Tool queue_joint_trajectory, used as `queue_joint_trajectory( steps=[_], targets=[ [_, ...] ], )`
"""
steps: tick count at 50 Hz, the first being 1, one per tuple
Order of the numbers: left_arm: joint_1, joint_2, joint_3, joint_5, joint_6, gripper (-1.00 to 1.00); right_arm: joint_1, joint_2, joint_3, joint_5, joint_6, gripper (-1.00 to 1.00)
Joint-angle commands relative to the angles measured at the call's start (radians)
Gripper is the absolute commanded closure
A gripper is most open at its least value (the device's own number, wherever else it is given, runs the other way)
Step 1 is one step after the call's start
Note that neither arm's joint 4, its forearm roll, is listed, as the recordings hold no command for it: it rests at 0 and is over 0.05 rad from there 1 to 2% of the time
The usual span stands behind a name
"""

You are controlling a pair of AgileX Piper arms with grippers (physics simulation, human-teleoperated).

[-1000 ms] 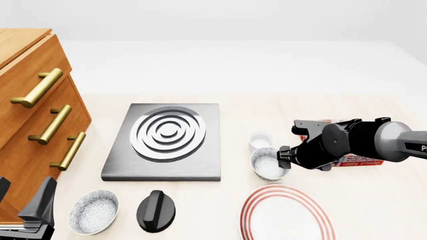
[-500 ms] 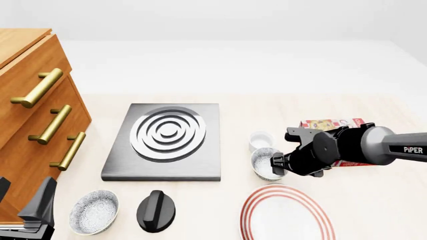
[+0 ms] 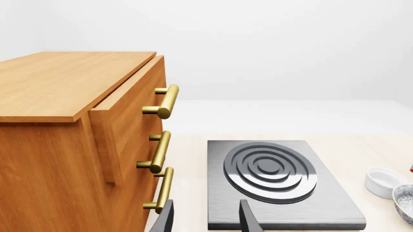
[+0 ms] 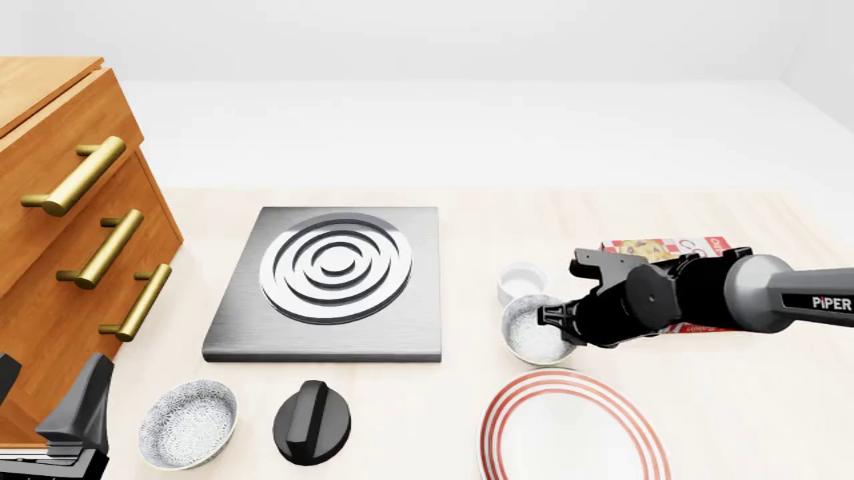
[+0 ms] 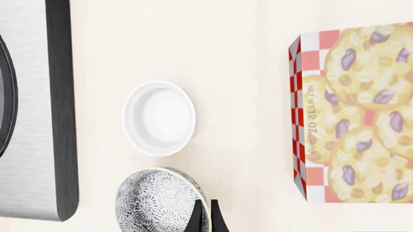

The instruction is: Pick the akita bowl between the plate and the ramekin and place it on the plate.

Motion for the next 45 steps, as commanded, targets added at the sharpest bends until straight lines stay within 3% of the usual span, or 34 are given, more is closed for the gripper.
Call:
queue_joint_trajectory(
  steps=[1, 13, 14, 19, 32, 45],
  targets=[
    [0.000, 0.000, 0.000, 0.000, 0.000, -1.00, 0.015, -0.036, 0.002, 0.006, 0.025, 1.00],
    [0.000, 0.000, 0.000, 0.000, 0.000, -1.00, 0.043, -0.109, 0.003, 0.035, 0.027, 1.00],
    [0.000, 0.000, 0.000, 0.000, 0.000, -1.00, 0.020, -0.131, -0.001, 0.042, -0.010, 1.00],
    [0.000, 0.000, 0.000, 0.000, 0.000, -1.00, 0.057, -0.153, 0.001, 0.057, 0.020, 1.00],
    [0.000, 0.000, 0.000, 0.000, 0.000, -1.00, 0.081, -0.260, 0.005, 0.126, 0.013, 1.00],
    [0.000, 0.000, 0.000, 0.000, 0.000, -1.00, 0.070, -0.436, 0.038, 0.255, -0.054, 1.00]
  ],
)
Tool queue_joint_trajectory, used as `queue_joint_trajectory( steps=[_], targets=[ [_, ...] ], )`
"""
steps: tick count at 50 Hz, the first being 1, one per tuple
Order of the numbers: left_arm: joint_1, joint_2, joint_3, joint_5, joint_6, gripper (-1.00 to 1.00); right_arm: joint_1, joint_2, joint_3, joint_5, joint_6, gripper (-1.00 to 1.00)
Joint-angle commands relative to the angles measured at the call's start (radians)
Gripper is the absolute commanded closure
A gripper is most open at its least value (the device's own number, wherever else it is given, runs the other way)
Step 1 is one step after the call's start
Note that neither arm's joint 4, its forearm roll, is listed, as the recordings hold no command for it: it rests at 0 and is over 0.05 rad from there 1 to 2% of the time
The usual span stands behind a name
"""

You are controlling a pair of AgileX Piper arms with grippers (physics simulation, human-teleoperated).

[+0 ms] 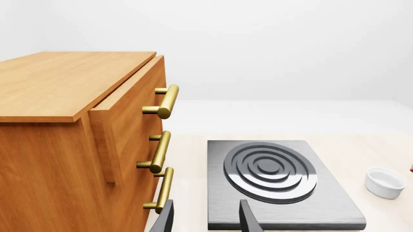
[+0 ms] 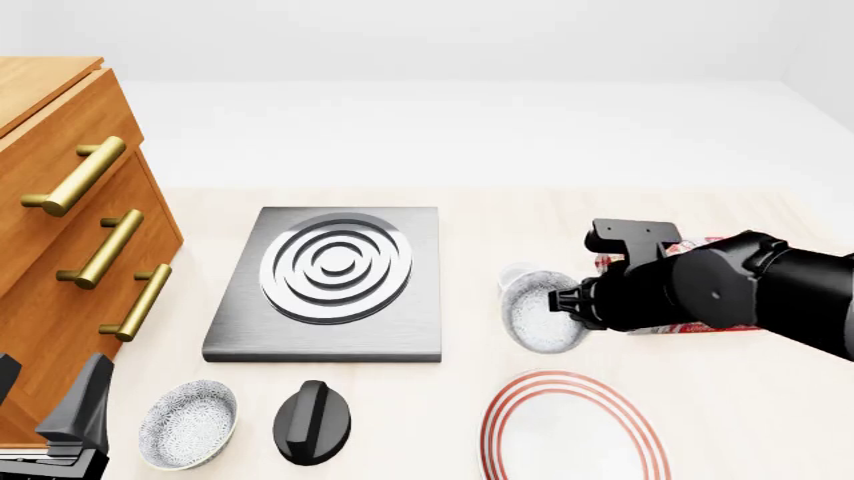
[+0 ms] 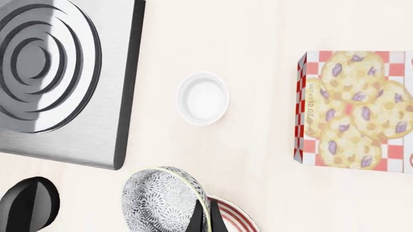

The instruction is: Pick the akita bowl between the plate and the ramekin and place it on the plate.

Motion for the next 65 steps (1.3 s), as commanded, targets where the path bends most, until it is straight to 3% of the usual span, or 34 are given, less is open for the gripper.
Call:
queue_joint_trajectory(
  steps=[1, 13, 14, 20, 22, 32, 46, 58, 59, 61, 65],
  targets=[
    [0.000, 0.000, 0.000, 0.000, 0.000, -1.00, 0.004, -0.156, 0.027, 0.108, -0.046, 1.00],
    [0.000, 0.000, 0.000, 0.000, 0.000, -1.00, 0.002, -0.336, 0.080, 0.245, -0.103, 1.00],
    [0.000, 0.000, 0.000, 0.000, 0.000, -1.00, 0.026, -0.338, 0.092, 0.245, -0.081, 1.00],
    [0.000, 0.000, 0.000, 0.000, 0.000, -1.00, 0.015, -0.385, 0.174, 0.240, -0.104, 1.00],
    [0.000, 0.000, 0.000, 0.000, 0.000, -1.00, -0.022, -0.399, 0.212, 0.227, -0.149, 1.00],
    [0.000, 0.000, 0.000, 0.000, 0.000, -1.00, 0.001, -0.470, 0.317, 0.236, -0.147, 1.00],
    [0.000, 0.000, 0.000, 0.000, 0.000, -1.00, 0.089, -0.364, 0.436, 0.070, -0.089, 1.00],
    [0.000, 0.000, 0.000, 0.000, 0.000, -1.00, 0.093, -0.288, 0.468, -0.028, -0.087, 1.00],
    [0.000, 0.000, 0.000, 0.000, 0.000, -1.00, 0.094, -0.232, 0.479, -0.087, -0.091, 1.00],
    [0.000, 0.000, 0.000, 0.000, 0.000, -1.00, 0.098, -0.201, 0.482, -0.115, -0.087, 1.00],
    [0.000, 0.000, 0.000, 0.000, 0.000, -1.00, 0.086, -0.189, 0.473, -0.120, -0.084, 1.00]
  ],
)
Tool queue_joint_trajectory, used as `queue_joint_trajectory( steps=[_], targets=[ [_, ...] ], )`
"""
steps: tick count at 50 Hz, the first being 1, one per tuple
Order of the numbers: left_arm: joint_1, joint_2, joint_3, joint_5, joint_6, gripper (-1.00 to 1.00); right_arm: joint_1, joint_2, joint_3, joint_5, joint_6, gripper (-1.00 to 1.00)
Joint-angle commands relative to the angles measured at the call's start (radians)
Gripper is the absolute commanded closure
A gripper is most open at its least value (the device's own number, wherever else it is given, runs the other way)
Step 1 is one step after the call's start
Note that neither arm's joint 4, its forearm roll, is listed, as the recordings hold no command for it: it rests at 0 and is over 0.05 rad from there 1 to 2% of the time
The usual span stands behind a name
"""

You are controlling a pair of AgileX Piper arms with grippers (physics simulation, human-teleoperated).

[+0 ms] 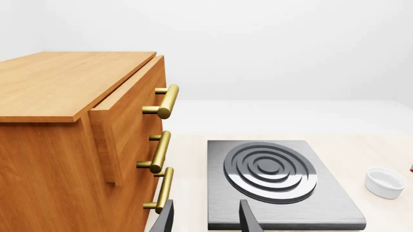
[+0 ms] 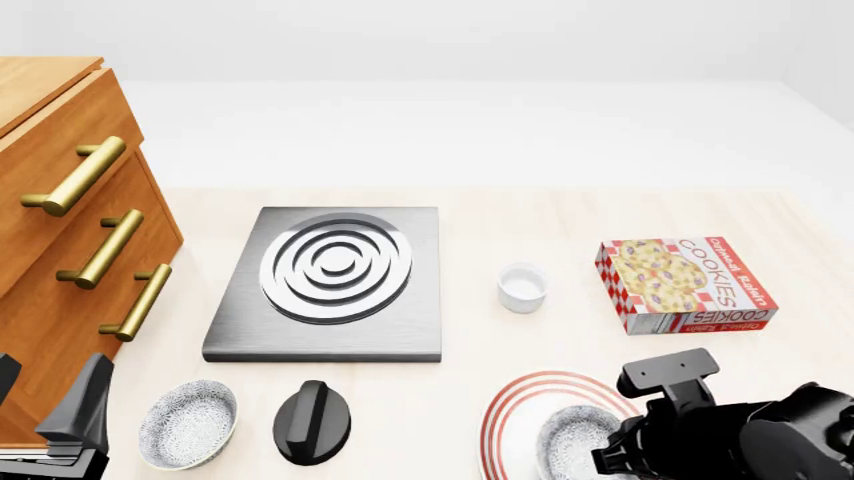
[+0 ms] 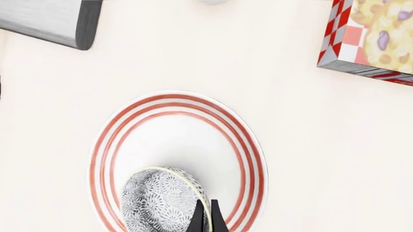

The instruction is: Pick the akita bowl between the plate and the ramekin and place it on the plate.

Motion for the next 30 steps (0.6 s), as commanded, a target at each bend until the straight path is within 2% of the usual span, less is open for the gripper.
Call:
queue_joint_trajectory(
  steps=[1, 7, 12, 13, 16, 21, 22, 24, 25, 26, 27, 28, 30],
  targets=[
    [0.000, 0.000, 0.000, 0.000, 0.000, -1.00, 0.004, 0.095, 0.016, -0.100, 0.012, 1.00],
    [0.000, 0.000, 0.000, 0.000, 0.000, -1.00, 0.020, 0.152, 0.018, -0.148, 0.032, 1.00],
    [0.000, 0.000, 0.000, 0.000, 0.000, -1.00, 0.024, 0.171, 0.012, -0.163, 0.034, 1.00],
    [0.000, 0.000, 0.000, 0.000, 0.000, -1.00, 0.004, 0.174, 0.015, -0.170, 0.009, 1.00],
    [0.000, 0.000, 0.000, 0.000, 0.000, -1.00, -0.005, 0.186, 0.017, -0.183, 0.006, 1.00],
    [0.000, 0.000, 0.000, 0.000, 0.000, -1.00, 0.026, 0.208, 0.019, -0.195, 0.018, 1.00],
    [0.000, 0.000, 0.000, 0.000, 0.000, -1.00, 0.021, 0.199, 0.013, -0.181, 0.017, -1.00],
    [0.000, 0.000, 0.000, 0.000, 0.000, -1.00, 0.003, 0.136, -0.006, -0.125, -0.015, -1.00],
    [0.000, 0.000, 0.000, 0.000, 0.000, -1.00, 0.000, 0.114, -0.014, -0.102, -0.011, -1.00],
    [0.000, 0.000, 0.000, 0.000, 0.000, -1.00, 0.000, 0.062, -0.043, -0.040, -0.014, -1.00],
    [0.000, 0.000, 0.000, 0.000, 0.000, -1.00, -0.027, 0.022, -0.055, -0.005, -0.036, -1.00],
    [0.000, 0.000, 0.000, 0.000, 0.000, -1.00, -0.027, 0.021, -0.055, -0.004, -0.036, -1.00],
    [0.000, 0.000, 0.000, 0.000, 0.000, -1.00, -0.045, -0.041, -0.091, 0.066, -0.051, -1.00]
  ],
)
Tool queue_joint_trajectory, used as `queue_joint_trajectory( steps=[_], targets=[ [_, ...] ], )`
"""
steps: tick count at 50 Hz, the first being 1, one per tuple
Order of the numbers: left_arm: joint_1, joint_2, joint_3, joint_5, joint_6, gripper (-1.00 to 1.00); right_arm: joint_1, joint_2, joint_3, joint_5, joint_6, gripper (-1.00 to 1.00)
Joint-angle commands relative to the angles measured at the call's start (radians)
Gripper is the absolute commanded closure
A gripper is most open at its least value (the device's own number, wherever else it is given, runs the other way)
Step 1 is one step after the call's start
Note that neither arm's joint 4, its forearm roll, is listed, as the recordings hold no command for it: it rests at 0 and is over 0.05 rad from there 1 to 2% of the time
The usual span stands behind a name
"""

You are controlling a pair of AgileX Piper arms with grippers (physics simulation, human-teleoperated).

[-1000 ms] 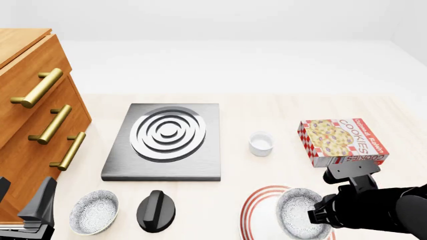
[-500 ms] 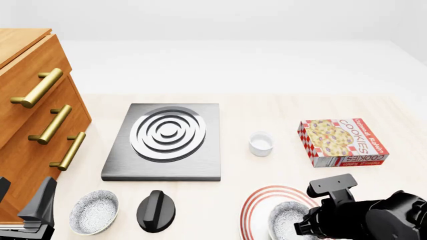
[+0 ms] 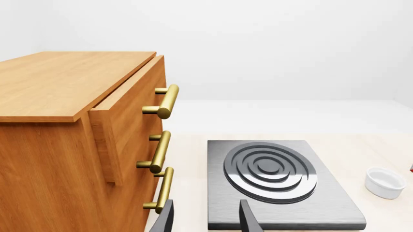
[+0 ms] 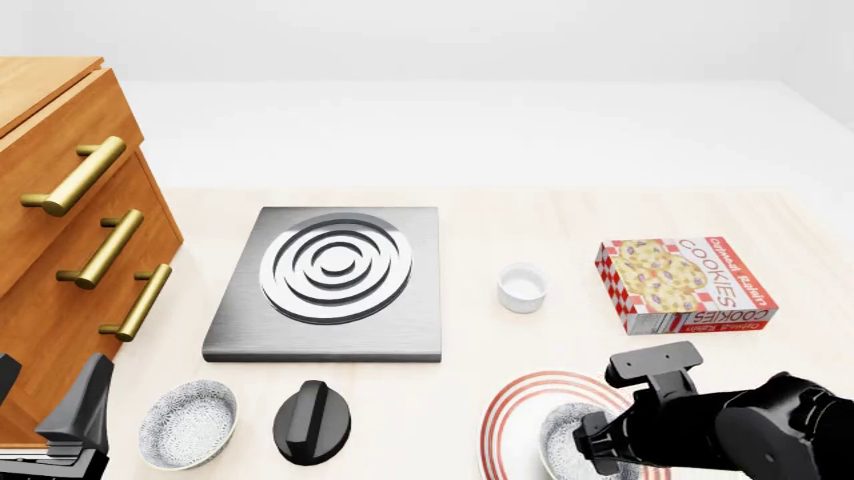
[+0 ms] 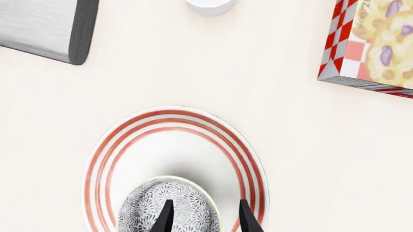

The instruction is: Pick the akita bowl between the plate and the ramekin and place it on the plate.

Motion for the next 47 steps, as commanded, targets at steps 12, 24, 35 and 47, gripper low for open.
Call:
queue_joint_trajectory(
  steps=[12, 24, 35, 47],
  targets=[
    [0.000, 0.000, 0.000, 0.000, 0.000, -1.00, -0.058, -0.389, -0.255, 0.410, 0.008, -1.00],
    [0.000, 0.000, 0.000, 0.000, 0.000, -1.00, -0.089, -0.587, -0.371, 0.569, 0.129, -1.00],
    [0.000, 0.000, 0.000, 0.000, 0.000, -1.00, -0.164, -0.645, -0.499, 0.672, 0.066, -1.00],
    [0.000, 0.000, 0.000, 0.000, 0.000, -1.00, -0.228, -0.680, -0.569, 0.739, 0.016, -1.00]
  ],
)
